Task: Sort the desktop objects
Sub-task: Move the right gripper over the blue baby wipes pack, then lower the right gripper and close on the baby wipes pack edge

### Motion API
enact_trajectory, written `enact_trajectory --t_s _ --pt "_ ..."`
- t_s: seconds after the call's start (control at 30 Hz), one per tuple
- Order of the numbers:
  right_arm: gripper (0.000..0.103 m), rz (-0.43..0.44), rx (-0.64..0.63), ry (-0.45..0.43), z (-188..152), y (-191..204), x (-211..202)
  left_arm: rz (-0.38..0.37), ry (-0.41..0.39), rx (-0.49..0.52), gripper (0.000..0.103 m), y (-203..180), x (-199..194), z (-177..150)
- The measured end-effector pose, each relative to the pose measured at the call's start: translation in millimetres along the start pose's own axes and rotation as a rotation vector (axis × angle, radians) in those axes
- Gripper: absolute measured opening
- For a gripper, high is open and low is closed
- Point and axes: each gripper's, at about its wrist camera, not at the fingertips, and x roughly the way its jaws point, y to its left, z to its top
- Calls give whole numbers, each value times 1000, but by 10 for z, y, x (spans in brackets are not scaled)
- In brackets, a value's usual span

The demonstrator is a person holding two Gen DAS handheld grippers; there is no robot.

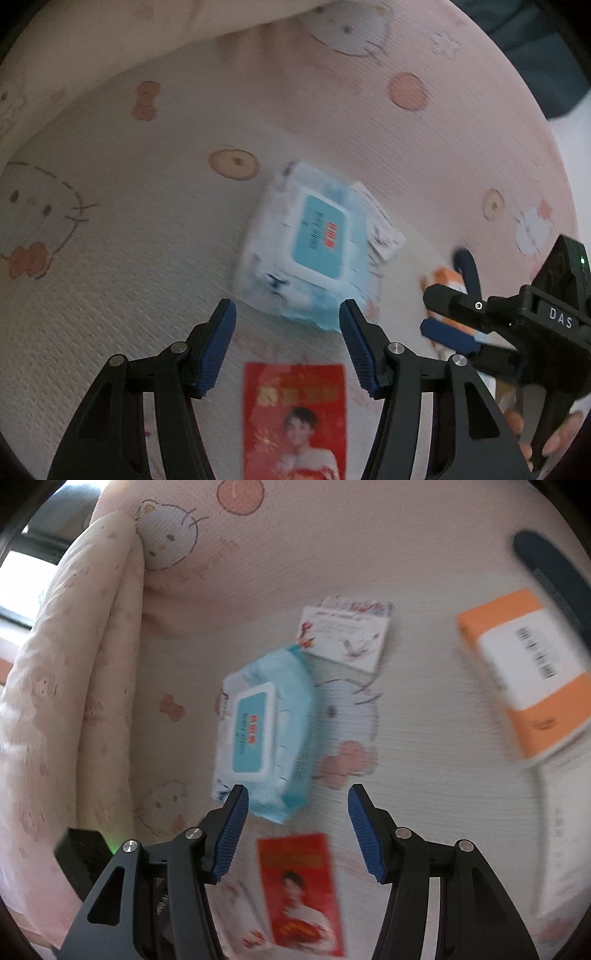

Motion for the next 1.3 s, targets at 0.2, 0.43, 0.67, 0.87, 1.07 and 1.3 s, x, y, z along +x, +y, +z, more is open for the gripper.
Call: enact_trajectory --t_s 0.2,0.43,0.67,0.87,1.07,1.3 --pt "54 29 77 -12 -9 1 326 -9 -57 -47 62 22 103 47" --pt "51 78 152 10 2 -67 623 34 -47 -99 24 39 278 84" --pt "23 24 45 -27 -3 48 573 9 -31 -112 22 -24 313 23" --pt "22 -45 -21 -57 21 34 384 -34 22 -92 22 -293 405 -118" --pt "18 -123 -89 -70 -90 -84 183 -67 68 -40 22 -562 388 -376" --pt "18 -161 -46 -92 -467 -358 -151 -132 131 46 22 -764 271 -771"
